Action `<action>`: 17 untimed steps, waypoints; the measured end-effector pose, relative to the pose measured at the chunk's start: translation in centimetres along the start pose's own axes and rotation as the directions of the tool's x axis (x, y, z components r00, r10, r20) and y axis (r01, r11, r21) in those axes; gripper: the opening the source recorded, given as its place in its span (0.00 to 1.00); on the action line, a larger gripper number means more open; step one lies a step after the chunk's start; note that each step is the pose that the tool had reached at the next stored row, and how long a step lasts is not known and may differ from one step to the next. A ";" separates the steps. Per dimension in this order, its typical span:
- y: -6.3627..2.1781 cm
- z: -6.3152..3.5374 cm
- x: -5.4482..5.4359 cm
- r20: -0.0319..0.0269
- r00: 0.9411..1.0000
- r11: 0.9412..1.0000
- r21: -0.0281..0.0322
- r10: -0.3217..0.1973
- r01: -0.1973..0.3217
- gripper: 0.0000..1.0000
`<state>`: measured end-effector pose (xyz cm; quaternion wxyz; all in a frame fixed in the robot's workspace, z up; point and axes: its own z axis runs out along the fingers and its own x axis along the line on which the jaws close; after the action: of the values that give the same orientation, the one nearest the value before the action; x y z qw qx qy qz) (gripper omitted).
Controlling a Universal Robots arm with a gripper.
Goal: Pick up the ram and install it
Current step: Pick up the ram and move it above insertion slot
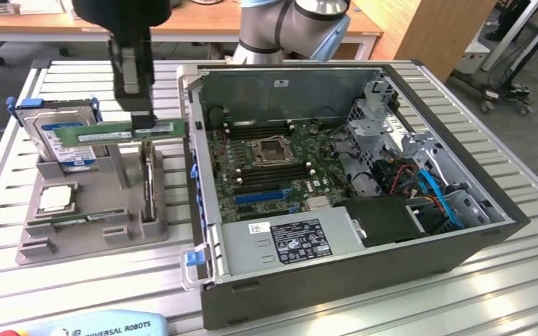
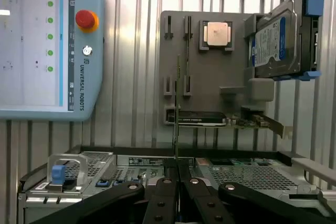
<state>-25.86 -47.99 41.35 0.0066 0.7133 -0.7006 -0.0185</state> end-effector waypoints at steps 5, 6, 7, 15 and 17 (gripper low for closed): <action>-1.79 -0.07 0.0 0.000 1.000 1.000 0.000 0.000 0.000 0.11; -2.15 -0.08 0.0 0.000 1.000 1.000 0.000 0.000 0.000 0.11; -2.50 -0.09 0.0 0.000 1.000 1.000 0.000 -0.001 0.001 0.11; -5.35 -0.19 0.0 0.000 1.000 1.000 0.000 -0.001 0.001 0.11; -6.05 -0.22 0.0 0.000 1.000 1.000 0.000 -0.001 0.001 0.11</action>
<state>-19.80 -47.85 41.35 0.0065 0.7138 -0.7001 -0.0186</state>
